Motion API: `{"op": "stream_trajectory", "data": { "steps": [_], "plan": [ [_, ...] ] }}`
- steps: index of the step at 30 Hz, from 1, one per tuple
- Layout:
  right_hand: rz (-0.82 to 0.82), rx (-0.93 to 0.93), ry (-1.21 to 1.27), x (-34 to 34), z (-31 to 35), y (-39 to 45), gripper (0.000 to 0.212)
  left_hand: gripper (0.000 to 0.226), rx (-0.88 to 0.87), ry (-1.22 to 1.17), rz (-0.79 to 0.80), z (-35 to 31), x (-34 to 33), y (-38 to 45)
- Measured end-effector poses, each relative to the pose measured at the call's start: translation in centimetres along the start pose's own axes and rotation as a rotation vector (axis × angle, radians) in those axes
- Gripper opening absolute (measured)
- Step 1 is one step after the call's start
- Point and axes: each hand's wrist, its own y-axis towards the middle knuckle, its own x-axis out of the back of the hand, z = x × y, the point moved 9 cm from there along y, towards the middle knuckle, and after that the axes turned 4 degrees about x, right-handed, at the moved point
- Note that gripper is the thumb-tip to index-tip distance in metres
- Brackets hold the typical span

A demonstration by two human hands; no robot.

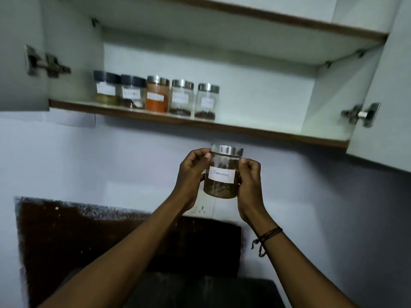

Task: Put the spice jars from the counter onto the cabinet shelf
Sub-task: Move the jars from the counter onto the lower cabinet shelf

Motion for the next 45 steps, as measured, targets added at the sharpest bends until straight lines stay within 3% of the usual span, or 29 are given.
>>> {"op": "stream_trajectory", "data": {
  "steps": [6,14,18,25,29,35,40,45],
  "plan": [
    [-0.04,0.173,-0.01,-1.5,8.2,5.1,0.019,0.021,-0.163,0.027,0.019,-8.3,-3.6,3.5],
    [-0.101,0.284,-0.077,-2.6,13.3,10.0,0.019,0.021,-0.168,0.013,-0.086,-12.6,-5.6,7.9],
    [-0.109,0.235,-0.204,-2.7,13.2,13.1,0.028,0.03,-0.163,0.062,-0.17,-13.0,-6.1,10.7],
    [-0.126,0.172,-0.416,-2.1,11.2,18.8,0.022,0.019,-0.232,0.278,-0.289,-13.3,-7.1,15.4],
    [-0.118,0.176,-0.528,-1.8,10.0,21.2,0.007,0.03,-0.199,0.382,-0.282,-12.5,-7.7,17.6],
    [-0.008,0.066,-0.684,-2.6,7.3,23.3,0.018,0.045,-0.103,0.532,-0.205,-10.4,-8.1,19.5],
    [0.071,0.049,-0.752,-3.2,7.0,24.0,0.043,0.05,-0.061,0.542,-0.171,-9.6,-8.4,20.4],
    [0.169,0.056,-0.85,-4.1,6.8,23.9,0.046,0.055,-0.002,0.647,-0.133,-8.5,-8.3,21.2]
  ]
}}
